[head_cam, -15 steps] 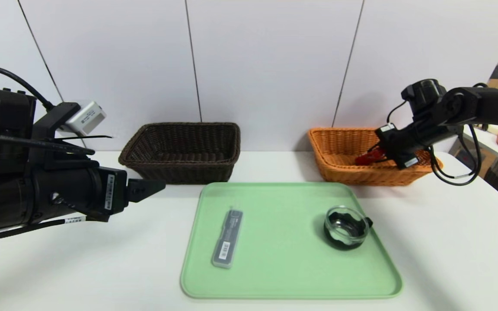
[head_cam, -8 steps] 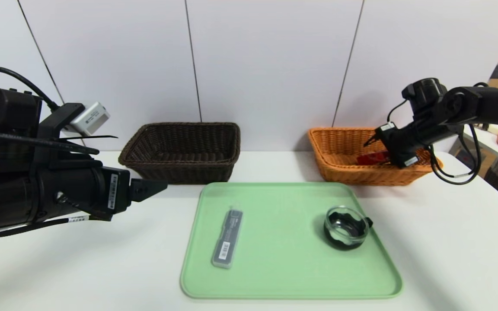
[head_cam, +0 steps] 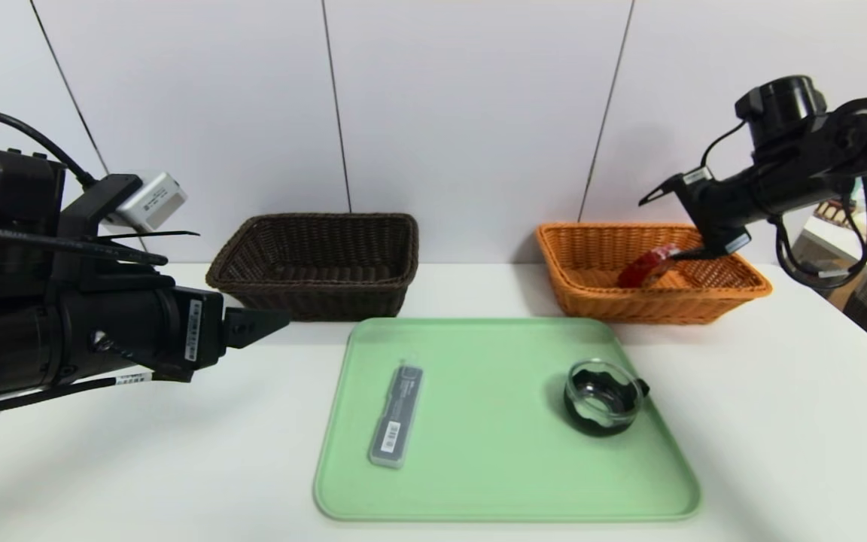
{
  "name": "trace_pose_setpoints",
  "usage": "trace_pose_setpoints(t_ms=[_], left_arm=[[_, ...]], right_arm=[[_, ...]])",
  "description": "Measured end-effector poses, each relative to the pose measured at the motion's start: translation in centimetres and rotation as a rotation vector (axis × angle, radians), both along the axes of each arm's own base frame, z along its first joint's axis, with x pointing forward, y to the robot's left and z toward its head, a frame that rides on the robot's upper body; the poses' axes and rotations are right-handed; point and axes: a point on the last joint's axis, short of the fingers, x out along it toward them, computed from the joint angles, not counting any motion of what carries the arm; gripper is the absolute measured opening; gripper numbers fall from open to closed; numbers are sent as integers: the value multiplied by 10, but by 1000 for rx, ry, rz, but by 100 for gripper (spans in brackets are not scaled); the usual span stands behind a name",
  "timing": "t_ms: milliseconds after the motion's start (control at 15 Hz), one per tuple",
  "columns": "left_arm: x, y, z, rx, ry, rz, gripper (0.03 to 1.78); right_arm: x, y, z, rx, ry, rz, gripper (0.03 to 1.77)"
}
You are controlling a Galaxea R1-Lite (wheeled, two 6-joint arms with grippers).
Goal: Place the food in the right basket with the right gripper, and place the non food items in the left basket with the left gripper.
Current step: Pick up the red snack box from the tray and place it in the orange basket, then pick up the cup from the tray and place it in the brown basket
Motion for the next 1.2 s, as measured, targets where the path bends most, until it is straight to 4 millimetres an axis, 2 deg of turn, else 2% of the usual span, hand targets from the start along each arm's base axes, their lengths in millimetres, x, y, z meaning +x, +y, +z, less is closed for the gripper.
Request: trace_pose_setpoints(t_ms=[200,400,600,733,933,1067,1200], left_arm=[[-2,0,1,-2,-3,-3,169],[-3,-1,3,-4,-12,-12,169],[1,-6,9,-9,-29,-27,169],[3,-13,8,-4,-23,-53,169],[1,-28,8,7,-22,-103,169],[2,-42,13,4,-34,-145,169],[8,-61,20,-3,-41,-188,169]], right_arm=[[-36,10,49,-11,-127,34,156],[-85,30,94,-84,-244,130,160],[-144,46,124,-334,-331,285,164],[-181,46,131,-608,-346,395,166],[-217,37,120,-941,-287,539,167],[-234,34,115,-1049,-283,606,168],[-245,32,114,-1056,-286,607,169]])
